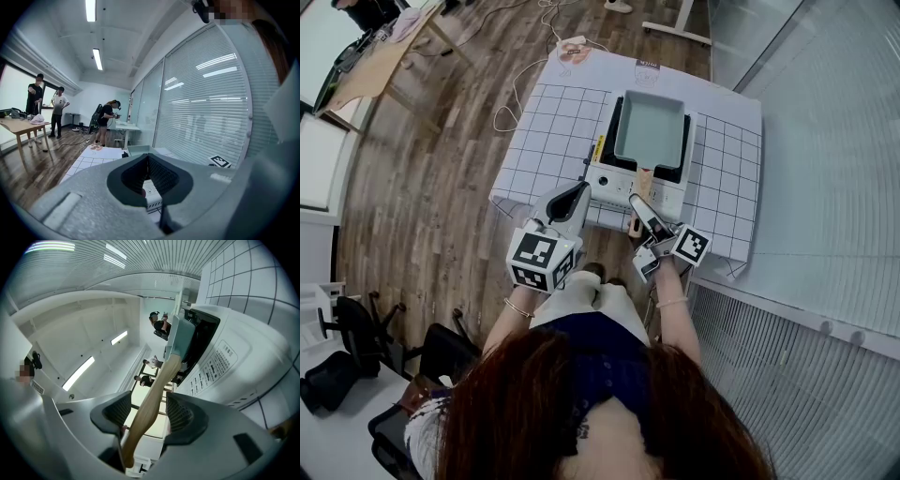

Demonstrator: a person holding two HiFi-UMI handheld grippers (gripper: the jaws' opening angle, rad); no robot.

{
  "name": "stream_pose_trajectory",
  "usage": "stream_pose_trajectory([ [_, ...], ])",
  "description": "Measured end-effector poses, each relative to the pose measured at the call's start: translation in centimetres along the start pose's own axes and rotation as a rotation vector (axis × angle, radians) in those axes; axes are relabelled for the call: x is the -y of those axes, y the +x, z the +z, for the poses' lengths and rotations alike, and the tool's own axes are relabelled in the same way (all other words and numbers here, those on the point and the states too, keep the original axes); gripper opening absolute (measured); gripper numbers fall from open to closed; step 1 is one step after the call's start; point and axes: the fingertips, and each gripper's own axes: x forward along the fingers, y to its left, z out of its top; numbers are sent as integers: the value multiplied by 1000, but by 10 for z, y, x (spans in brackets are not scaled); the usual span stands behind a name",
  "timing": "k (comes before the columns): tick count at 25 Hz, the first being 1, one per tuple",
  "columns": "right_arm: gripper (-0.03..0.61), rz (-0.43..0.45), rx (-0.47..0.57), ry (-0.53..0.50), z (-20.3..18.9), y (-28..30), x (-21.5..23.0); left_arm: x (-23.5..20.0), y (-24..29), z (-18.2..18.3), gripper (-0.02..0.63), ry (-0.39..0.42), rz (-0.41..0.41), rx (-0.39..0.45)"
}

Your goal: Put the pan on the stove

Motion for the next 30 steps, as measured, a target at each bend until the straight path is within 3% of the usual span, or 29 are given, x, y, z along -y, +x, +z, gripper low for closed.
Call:
stream_pose_trajectory([
  [19,198,-70,44,-21,4,-35,5,15,-21,1,11,6,27,30],
  [30,173,-95,33,-103,5,-56,-8,29,-33,2,11,10,45,51],
])
